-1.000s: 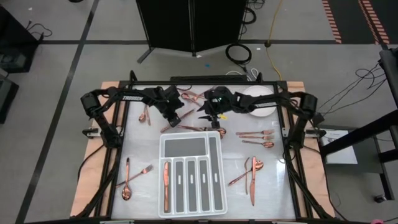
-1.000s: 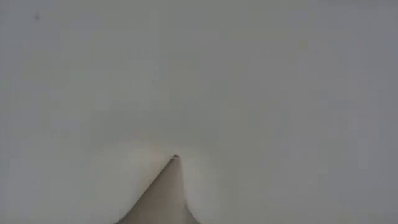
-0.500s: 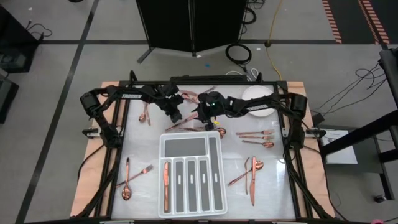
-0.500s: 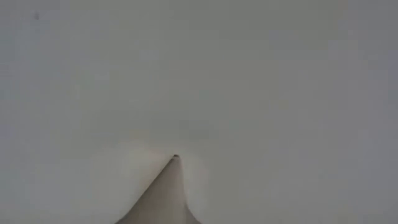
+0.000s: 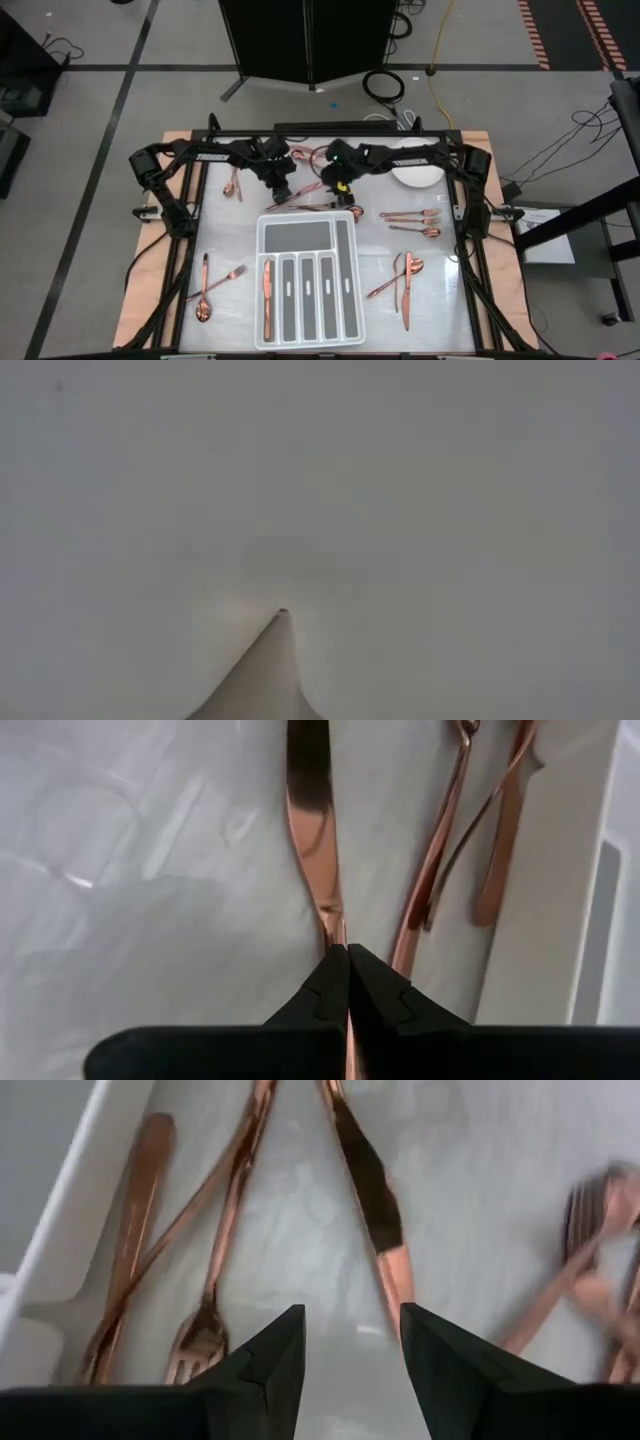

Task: Sort silverware
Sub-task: Put the top left knife into the silverware tray

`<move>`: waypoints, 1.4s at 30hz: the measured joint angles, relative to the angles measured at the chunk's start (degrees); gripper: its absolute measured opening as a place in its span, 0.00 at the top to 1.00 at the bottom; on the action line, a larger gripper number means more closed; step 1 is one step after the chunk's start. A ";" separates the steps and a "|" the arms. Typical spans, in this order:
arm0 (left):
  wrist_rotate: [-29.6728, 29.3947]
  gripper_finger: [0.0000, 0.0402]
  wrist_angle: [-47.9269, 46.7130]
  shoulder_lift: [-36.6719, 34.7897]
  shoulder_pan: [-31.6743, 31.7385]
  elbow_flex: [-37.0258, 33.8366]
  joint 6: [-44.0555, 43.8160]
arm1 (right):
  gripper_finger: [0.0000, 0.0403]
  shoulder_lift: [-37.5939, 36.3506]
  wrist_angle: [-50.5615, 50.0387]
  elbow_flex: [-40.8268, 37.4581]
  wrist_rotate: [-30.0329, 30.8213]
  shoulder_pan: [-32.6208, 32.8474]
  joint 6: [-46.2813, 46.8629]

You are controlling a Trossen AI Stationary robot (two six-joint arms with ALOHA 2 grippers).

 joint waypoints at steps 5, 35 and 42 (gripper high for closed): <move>-2.29 1.00 -1.70 -4.36 -0.07 0.02 2.03 | 0.62 -0.70 -0.96 0.01 -15.96 -6.25 14.41; -11.21 1.00 -12.27 -10.51 -3.71 -2.09 3.89 | 0.62 7.26 4.21 0.85 -25.43 -11.14 62.86; -10.66 1.00 -9.25 -10.47 -4.28 -7.44 3.90 | 0.62 7.21 6.43 0.90 -21.54 -10.41 68.10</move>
